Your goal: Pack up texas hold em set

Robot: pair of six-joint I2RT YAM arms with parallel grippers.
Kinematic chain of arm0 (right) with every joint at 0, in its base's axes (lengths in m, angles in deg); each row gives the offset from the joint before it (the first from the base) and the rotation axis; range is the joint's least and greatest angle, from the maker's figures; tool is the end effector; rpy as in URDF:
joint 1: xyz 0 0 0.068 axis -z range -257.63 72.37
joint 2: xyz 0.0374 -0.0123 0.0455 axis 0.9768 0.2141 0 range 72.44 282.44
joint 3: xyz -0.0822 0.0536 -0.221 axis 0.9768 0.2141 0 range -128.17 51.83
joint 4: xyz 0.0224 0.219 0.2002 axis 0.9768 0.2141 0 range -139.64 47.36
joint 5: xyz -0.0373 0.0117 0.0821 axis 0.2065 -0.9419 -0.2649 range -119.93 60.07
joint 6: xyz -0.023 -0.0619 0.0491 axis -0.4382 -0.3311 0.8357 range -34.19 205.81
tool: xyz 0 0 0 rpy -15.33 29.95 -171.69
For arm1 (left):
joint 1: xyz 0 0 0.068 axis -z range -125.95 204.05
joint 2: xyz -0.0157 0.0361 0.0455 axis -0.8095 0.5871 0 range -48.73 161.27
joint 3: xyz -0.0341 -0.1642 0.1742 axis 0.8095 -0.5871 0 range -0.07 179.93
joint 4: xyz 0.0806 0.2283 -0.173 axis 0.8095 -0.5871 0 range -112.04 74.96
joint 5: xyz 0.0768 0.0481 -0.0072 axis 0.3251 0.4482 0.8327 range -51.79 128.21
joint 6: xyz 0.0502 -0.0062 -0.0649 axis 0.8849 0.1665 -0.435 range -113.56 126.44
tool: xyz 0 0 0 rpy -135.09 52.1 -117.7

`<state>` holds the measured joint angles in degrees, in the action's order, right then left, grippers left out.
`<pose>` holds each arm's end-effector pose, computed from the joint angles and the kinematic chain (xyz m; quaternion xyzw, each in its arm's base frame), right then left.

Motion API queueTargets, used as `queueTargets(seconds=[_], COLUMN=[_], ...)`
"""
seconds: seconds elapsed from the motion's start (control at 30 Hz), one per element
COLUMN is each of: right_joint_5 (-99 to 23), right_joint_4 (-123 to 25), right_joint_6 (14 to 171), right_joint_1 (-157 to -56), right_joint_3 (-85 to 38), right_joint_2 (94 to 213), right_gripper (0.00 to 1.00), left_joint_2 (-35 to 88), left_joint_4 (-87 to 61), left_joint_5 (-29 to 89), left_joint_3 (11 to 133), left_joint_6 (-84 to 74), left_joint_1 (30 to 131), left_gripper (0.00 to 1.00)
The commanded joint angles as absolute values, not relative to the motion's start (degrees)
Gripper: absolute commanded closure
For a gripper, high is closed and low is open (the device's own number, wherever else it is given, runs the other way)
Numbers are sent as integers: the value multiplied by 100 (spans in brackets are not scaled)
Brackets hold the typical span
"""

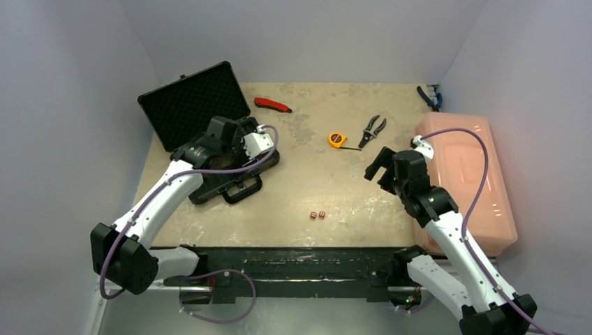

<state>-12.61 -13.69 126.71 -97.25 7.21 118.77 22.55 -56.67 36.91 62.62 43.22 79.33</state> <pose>0.2498 0.0663 0.2458 0.2292 0.8597 0.1031 0.4447 0.2956 -0.1414 0.2382 0.4880 0.8037 0.0235 0.3396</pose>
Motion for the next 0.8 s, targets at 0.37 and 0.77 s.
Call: queueTargets(seconds=[0.37,0.77], right_joint_5=[-1287,-1370], right_joint_4=[-1509,-1518], right_joint_6=[12598,12549], right_joint_1=[-9745,-9745], right_joint_3=[762,746], right_joint_2=[12012,12217], right_gripper=[1,1], left_joint_2=[2707,3366], left_joint_4=[-4984,-4927], left_joint_5=[3581,3258], left_joint_3=[6270,6340], left_joint_6=[4960,5080], left_joint_1=[7347,6969], left_gripper=[100,100])
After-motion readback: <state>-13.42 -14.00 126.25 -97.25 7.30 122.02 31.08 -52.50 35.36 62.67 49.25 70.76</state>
